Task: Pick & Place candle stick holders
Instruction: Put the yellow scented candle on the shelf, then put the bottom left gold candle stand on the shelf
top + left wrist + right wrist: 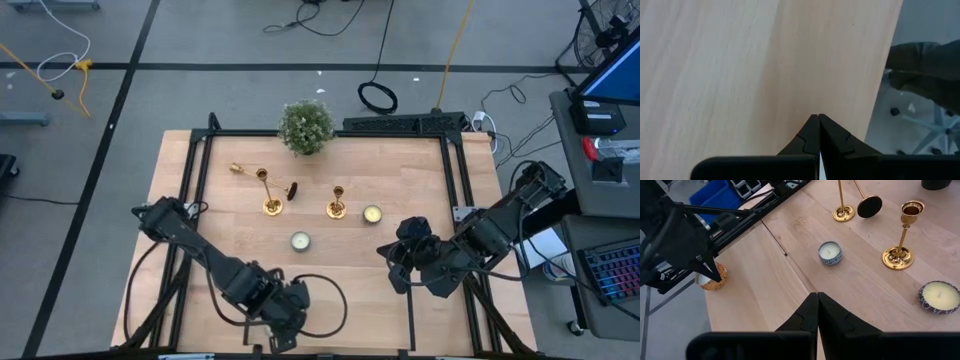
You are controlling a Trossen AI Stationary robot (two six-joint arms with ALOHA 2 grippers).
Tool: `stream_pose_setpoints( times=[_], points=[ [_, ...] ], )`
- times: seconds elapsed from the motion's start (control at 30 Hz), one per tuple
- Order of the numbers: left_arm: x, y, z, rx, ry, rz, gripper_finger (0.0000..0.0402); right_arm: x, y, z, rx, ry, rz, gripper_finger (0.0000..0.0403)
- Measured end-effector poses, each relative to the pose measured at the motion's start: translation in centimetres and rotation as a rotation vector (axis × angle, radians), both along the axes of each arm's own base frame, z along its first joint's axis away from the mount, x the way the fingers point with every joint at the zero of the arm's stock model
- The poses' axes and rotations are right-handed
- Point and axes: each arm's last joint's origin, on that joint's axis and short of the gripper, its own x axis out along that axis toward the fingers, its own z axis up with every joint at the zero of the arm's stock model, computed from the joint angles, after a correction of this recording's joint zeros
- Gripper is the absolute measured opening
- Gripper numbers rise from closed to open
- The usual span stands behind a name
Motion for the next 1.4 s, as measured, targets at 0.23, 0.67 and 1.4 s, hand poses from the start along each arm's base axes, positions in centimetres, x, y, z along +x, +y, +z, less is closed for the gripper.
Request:
stream_pose_setpoints(
  times=[0.23, 0.67, 1.4],
  points=[
    [0.1, 0.0, -0.2, 0.015, -0.004, 0.007, 0.0000, 0.0, 0.0, 0.0, 0.000, 0.000, 0.000, 0.0000],
    [0.3, 2.6, 3.6, 0.125, -0.297, 0.214, 0.0000, 0.3, -0.4, 0.0, 0.004, 0.012, 0.000, 0.0000],
    [-5.6, 7.5, 5.4, 0.307, -0.249, 0.954, 0.0000, 1.7, -2.3, 0.1, -0.125, 0.046, 0.091, 0.0000]
  ],
)
